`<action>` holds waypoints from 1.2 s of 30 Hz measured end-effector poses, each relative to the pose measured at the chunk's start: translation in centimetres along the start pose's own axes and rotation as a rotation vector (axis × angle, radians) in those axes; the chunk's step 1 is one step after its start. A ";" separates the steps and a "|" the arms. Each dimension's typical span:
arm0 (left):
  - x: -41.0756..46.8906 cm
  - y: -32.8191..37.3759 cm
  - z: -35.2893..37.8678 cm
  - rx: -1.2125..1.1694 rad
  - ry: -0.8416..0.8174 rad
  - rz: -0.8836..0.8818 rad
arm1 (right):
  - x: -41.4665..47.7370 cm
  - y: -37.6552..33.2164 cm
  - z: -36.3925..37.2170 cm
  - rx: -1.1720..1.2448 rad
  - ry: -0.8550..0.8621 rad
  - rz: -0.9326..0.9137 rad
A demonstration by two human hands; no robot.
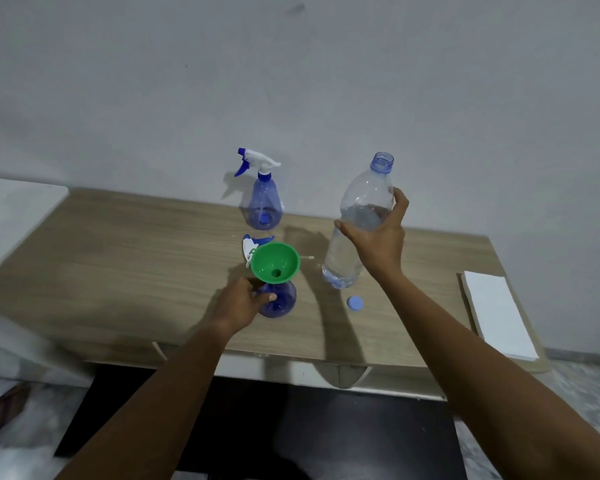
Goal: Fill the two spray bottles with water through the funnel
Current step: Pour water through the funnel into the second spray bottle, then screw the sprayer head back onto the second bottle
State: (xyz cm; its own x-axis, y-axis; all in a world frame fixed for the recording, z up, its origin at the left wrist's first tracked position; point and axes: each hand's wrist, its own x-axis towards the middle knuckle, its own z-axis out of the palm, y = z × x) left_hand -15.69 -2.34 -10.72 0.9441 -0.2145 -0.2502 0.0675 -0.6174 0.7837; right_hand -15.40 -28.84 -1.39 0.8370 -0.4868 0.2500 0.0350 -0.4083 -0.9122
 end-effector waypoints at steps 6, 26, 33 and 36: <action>-0.4 -2.0 0.0 -0.022 -0.069 0.047 | -7.4 2.4 2.2 0.052 0.134 0.055; -3.8 -1.5 -0.8 0.024 -0.061 0.139 | -9.1 0.0 4.8 0.446 -0.472 0.189; -3.2 -2.4 -2.2 0.016 0.053 0.078 | -9.0 3.7 5.2 -0.101 -0.324 0.117; -2.4 -3.0 -2.6 0.039 0.080 0.028 | -9.9 5.8 5.4 -0.308 -0.304 0.157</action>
State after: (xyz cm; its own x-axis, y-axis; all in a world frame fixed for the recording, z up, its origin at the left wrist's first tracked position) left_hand -17.34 2.03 -11.00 0.9682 -0.1718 -0.1817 0.0301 -0.6413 0.7667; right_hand -20.57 -22.22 -10.93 0.9430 -0.3312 -0.0326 -0.2308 -0.5802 -0.7811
